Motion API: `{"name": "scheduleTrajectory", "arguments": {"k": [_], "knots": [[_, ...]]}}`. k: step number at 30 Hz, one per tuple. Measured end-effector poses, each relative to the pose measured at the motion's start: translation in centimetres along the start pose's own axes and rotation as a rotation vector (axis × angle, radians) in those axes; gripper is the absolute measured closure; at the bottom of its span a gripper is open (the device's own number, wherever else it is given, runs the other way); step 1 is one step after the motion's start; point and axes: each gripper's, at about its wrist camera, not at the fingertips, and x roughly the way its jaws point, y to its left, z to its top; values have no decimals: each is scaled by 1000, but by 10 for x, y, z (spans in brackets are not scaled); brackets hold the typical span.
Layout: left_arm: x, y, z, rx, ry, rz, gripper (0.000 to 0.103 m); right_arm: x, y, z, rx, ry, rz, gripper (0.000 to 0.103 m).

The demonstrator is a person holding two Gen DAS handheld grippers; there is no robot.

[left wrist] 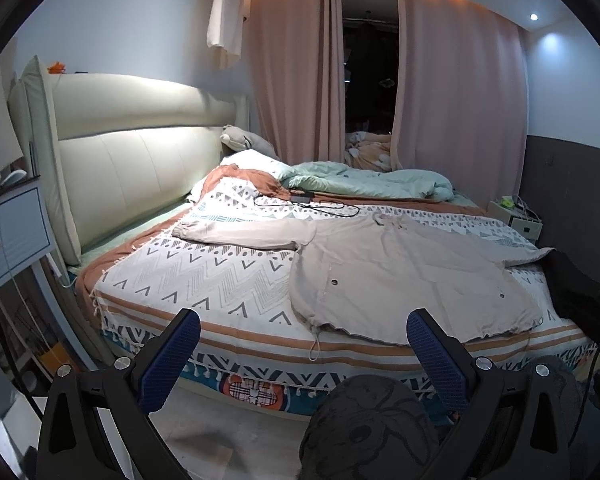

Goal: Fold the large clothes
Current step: 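Move both tools toward the beige jacket spread on the bed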

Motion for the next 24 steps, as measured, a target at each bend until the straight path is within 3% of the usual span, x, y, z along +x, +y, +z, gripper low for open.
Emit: {"name": "scheduleTrajectory", "arguments": {"k": [14,24], "knots": [[43,14,23,-31,24,31,0,49,10,32,-7,14,40,1],[79,29,40,-75,34,73,0,105,24,55,-22,62,57,1]]}}
